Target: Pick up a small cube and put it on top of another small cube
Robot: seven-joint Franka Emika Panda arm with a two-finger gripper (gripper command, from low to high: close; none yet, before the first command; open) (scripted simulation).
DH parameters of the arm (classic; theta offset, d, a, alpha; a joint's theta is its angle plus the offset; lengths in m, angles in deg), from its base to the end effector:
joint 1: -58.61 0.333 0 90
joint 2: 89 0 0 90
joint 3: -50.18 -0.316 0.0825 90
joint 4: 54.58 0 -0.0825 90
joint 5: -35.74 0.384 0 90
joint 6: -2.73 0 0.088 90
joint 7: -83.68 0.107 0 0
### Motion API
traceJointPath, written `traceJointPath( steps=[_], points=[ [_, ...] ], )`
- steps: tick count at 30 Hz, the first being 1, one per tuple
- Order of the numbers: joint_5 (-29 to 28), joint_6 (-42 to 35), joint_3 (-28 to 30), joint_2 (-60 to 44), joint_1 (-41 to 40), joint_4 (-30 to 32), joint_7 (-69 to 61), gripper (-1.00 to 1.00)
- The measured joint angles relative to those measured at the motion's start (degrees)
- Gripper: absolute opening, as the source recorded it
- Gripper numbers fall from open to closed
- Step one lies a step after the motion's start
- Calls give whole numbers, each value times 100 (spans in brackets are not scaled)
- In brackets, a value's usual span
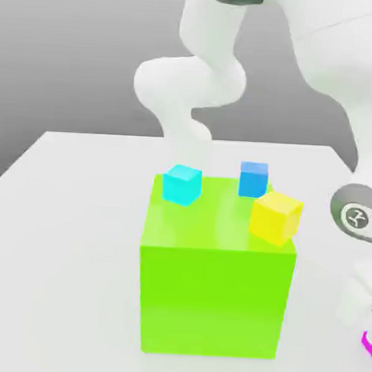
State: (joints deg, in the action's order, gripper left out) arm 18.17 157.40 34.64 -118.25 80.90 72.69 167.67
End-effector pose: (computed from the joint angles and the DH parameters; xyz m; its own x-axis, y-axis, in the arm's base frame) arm 0.4180 0.3454 0.1501 0.8471 -0.5314 -0.0010 -0.5314 -0.8471 -0.0022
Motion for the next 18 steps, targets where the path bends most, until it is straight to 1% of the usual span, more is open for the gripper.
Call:
traceJointPath(
  steps=[4,9,14,18],
  points=[
    [376,-557,-304,764,-255,193,-377,-100],
    [675,-1180,-423,1819,-562,586,-1443,-100],
    [1083,-1786,-437,2905,-813,991,-2643,-100],
    [1414,-2275,-260,3774,-804,1313,-3617,-100]
  ],
)
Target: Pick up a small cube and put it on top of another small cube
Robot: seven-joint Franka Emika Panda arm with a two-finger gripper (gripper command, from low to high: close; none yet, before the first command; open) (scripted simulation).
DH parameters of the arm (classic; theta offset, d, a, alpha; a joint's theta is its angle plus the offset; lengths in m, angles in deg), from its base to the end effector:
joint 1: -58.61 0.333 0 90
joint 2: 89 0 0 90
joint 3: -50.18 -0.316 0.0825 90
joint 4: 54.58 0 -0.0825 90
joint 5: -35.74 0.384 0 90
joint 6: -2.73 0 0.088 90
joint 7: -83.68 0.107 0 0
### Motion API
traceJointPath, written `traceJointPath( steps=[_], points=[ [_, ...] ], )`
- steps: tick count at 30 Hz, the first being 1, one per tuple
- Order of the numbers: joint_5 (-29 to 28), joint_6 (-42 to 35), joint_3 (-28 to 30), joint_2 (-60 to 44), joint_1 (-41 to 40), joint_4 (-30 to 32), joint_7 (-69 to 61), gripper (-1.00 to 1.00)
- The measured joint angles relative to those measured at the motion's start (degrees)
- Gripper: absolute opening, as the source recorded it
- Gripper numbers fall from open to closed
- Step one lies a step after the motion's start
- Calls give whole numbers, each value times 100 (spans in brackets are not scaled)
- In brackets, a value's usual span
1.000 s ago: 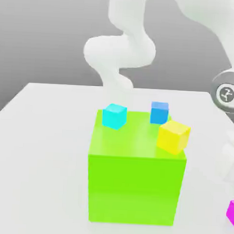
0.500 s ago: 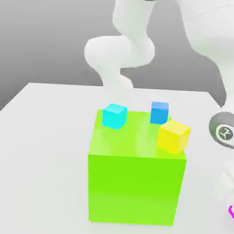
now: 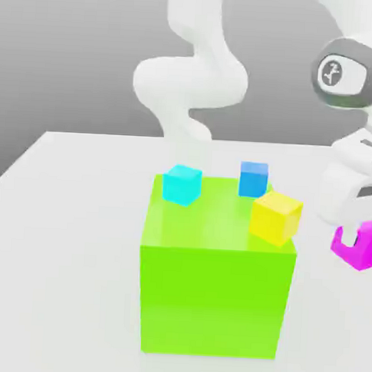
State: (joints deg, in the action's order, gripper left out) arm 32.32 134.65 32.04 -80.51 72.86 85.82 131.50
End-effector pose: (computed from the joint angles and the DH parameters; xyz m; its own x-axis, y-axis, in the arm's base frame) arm 0.3928 0.2470 0.3523 0.9718 -0.2282 0.0601 -0.2320 -0.9704 0.0676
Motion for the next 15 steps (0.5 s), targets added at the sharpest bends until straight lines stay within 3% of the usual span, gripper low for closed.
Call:
traceJointPath(
  steps=[15],
  points=[
    [539,-1908,1170,3104,434,1186,-3189,-100]
  ],
)
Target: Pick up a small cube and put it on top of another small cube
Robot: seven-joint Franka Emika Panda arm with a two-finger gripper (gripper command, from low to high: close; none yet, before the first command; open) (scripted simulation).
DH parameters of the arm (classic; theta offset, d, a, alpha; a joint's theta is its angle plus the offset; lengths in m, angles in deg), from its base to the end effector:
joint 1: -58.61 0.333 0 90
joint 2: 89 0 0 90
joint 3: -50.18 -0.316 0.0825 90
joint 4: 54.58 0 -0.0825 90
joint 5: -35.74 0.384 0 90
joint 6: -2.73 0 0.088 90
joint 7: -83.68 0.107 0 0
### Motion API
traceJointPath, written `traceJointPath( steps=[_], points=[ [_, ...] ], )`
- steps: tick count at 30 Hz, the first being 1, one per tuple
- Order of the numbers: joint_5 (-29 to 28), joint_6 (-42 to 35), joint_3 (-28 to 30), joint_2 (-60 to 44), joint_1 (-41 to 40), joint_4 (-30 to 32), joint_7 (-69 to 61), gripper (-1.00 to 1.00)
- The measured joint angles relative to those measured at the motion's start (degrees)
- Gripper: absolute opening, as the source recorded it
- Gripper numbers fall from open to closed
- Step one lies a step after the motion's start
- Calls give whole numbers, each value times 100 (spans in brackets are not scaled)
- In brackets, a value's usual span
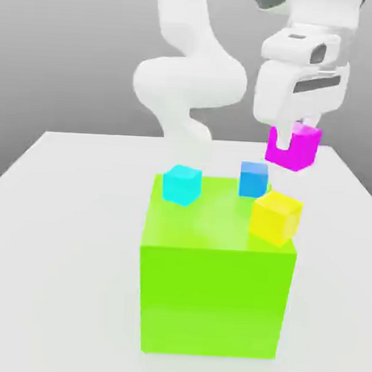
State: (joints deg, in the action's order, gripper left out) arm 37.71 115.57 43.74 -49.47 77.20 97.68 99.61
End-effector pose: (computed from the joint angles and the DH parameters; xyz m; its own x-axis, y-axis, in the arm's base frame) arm 0.3048 0.1444 0.4487 0.9927 0.1198 0.0105 0.1193 -0.9921 0.0384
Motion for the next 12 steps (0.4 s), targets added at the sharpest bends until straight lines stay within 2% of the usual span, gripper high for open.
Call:
traceJointPath(
  steps=[4,8,9,12],
  points=[
    [9,-492,336,798,154,321,-733,-100],
    [41,165,379,780,187,962,-913,-100],
    [52,361,372,734,188,1112,-924,100],
    [53,361,372,734,188,1112,-924,100]
  ],
)
